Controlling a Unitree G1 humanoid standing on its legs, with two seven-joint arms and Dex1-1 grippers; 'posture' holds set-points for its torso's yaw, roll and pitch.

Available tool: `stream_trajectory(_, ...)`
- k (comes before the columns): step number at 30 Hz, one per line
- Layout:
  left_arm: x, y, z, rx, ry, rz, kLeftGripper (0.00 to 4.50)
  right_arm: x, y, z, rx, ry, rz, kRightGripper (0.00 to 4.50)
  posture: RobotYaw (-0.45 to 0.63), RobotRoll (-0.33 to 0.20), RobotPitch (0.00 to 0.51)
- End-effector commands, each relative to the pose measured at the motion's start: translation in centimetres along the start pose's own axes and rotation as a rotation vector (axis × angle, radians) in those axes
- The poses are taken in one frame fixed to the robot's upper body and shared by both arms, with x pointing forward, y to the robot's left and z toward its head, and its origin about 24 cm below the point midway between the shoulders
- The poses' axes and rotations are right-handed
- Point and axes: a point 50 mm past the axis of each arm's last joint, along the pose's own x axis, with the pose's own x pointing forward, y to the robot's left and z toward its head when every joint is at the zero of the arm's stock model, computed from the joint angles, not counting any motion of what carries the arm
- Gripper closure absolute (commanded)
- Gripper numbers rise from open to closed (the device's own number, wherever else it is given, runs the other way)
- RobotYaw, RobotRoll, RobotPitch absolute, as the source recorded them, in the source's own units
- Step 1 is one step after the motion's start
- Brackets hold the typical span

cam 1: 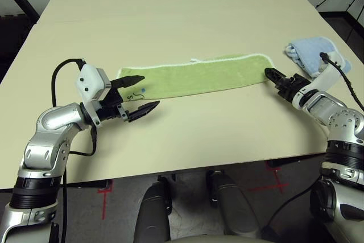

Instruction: Fold the towel and set it aside.

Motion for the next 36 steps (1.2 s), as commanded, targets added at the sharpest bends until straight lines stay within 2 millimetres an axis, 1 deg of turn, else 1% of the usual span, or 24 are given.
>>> stream_trajectory(1,-0.4,0.0,-0.2,0.006,0.027,0.007,0.02,0.8,-0.4,-1.7,0.019,0.068,-0.034,0.0,-0.14,0.0,0.207)
stream_trajectory(5,-0.5,0.0,-0.3,0.008,0.032,0.009,0.02,1.3,-0.5,-2.0,0.025,0.065,-0.061,0.0,-0.14,0.0,0.205)
stream_trajectory(8,-0.6,0.0,-0.3,0.01,0.036,0.01,0.0,1.4,-0.6,-2.1,0.025,0.069,-0.069,0.64,-0.14,0.0,0.204)
stream_trajectory(14,-0.7,-0.1,-0.4,0.009,0.042,0.014,0.0,1.5,-0.7,-2.2,0.024,0.071,-0.07,2.99,-0.14,0.0,0.204)
stream_trajectory(15,-0.7,-0.1,-0.4,0.01,0.042,0.014,0.0,1.5,-0.7,-2.2,0.023,0.071,-0.069,3.3,-0.14,0.0,0.204)
stream_trajectory(17,-0.6,0.0,-0.4,0.009,0.04,0.014,0.0,1.5,-0.6,-2.0,0.025,0.062,-0.064,4.21,-0.14,0.0,0.203)
stream_trajectory(18,-0.6,-0.1,-0.4,0.009,0.038,0.014,0.0,1.6,-0.5,-1.9,0.026,0.052,-0.06,4.48,-0.14,0.0,0.203)
stream_trajectory(21,-0.4,0.0,-0.2,0.011,0.018,0.02,0.0,1.6,-0.1,-1.3,0.033,0.0,-0.036,4.48,-0.14,0.0,0.201)
stream_trajectory(25,-0.3,0.1,0.1,0.01,-0.012,0.032,0.0,1.6,0.3,-0.7,0.044,-0.028,-0.006,4.48,-0.14,0.0,0.199)
stream_trajectory(30,-0.3,0.1,-0.1,0.011,-0.002,0.03,0.0,1.6,1.5,-0.2,0.009,-0.073,0.051,4.48,-0.14,0.0,0.197)
stream_trajectory(33,-0.3,0.1,-0.2,0.01,0.002,0.033,0.0,1.6,2.8,0.1,-0.074,-0.109,0.106,4.48,-0.14,0.0,0.195)
stream_trajectory(36,-0.2,0.1,-0.2,0.011,0.003,0.036,0.0,1.6,4.3,0.0,-0.198,-0.135,0.161,4.48,-0.13,0.0,0.192)
